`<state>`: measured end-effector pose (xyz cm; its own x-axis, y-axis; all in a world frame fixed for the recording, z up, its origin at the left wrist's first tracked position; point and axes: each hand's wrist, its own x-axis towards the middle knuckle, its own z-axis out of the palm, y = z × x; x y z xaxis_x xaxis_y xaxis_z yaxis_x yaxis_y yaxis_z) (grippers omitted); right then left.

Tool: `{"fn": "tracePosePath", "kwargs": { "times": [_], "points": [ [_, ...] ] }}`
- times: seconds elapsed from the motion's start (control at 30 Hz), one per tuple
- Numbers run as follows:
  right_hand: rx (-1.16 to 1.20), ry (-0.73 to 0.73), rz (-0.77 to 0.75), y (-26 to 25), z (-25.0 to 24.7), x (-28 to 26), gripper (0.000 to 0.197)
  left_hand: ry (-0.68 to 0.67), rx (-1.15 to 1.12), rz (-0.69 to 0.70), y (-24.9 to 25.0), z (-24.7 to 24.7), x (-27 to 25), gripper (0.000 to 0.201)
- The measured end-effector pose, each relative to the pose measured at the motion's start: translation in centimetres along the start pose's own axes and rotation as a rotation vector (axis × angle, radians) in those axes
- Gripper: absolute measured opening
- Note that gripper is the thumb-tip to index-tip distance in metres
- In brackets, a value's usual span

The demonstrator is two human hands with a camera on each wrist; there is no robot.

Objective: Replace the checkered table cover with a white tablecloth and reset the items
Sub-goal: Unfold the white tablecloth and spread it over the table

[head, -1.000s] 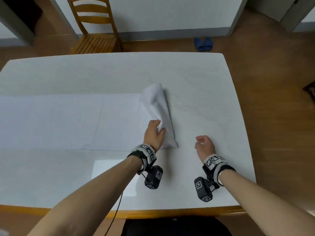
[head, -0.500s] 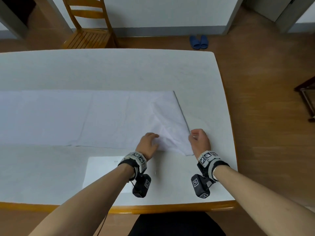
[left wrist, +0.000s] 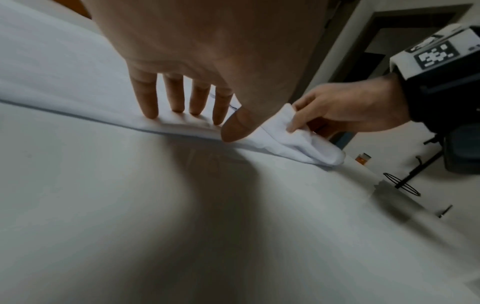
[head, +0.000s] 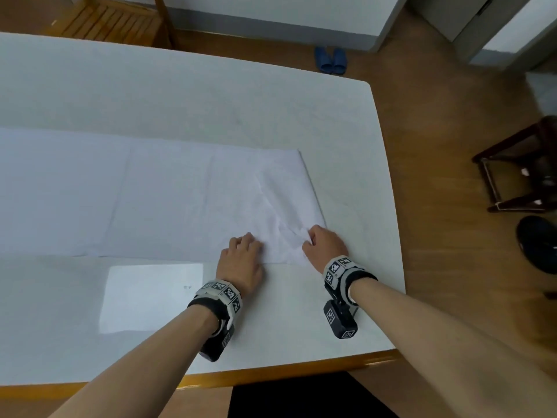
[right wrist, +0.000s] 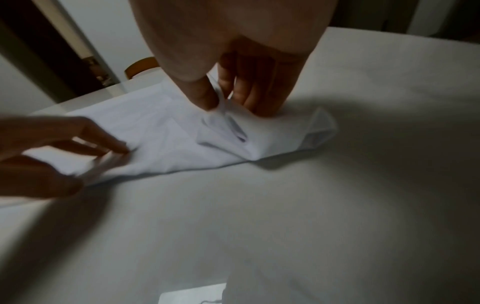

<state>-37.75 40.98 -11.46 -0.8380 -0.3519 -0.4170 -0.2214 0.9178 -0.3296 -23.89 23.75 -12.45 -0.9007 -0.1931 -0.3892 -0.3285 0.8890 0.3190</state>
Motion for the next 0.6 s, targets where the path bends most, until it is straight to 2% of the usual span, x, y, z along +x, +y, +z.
{"fn": "tracePosePath", "kwargs": {
  "times": [0.13, 0.2, 0.27, 0.43, 0.5, 0.6],
  "points": [
    [0.246, 0.163, 0.143, 2.6, -3.4, -1.0, 0.004, -0.014, 0.063, -0.042, 1.0, -1.1, 0.2, 0.051],
    [0.296, 0.251, 0.213, 4.6, -5.1, -1.4, 0.005, -0.045, 0.113, -0.095, 1.9, -1.7, 0.9, 0.047],
    [0.324, 0.278, 0.279, 6.7, -6.7, -1.6, 0.007, -0.074, 0.167, -0.150, 3.2, -2.7, 1.9, 0.045],
    [0.467, 0.138, 0.524, 12.8, -8.0, -1.4, 0.016, -0.125, 0.232, -0.171, 6.6, -3.9, 3.9, 0.042],
    [0.532, 0.113, 0.558, 15.3, -7.6, -0.9, 0.022, -0.115, 0.157, -0.131, 7.8, -3.2, 4.3, 0.039],
    [0.596, 0.055, 0.515, 17.4, -7.2, 0.0, 0.020, -0.075, 0.062, -0.048, 10.6, -1.3, 4.8, 0.034]
  ]
}}
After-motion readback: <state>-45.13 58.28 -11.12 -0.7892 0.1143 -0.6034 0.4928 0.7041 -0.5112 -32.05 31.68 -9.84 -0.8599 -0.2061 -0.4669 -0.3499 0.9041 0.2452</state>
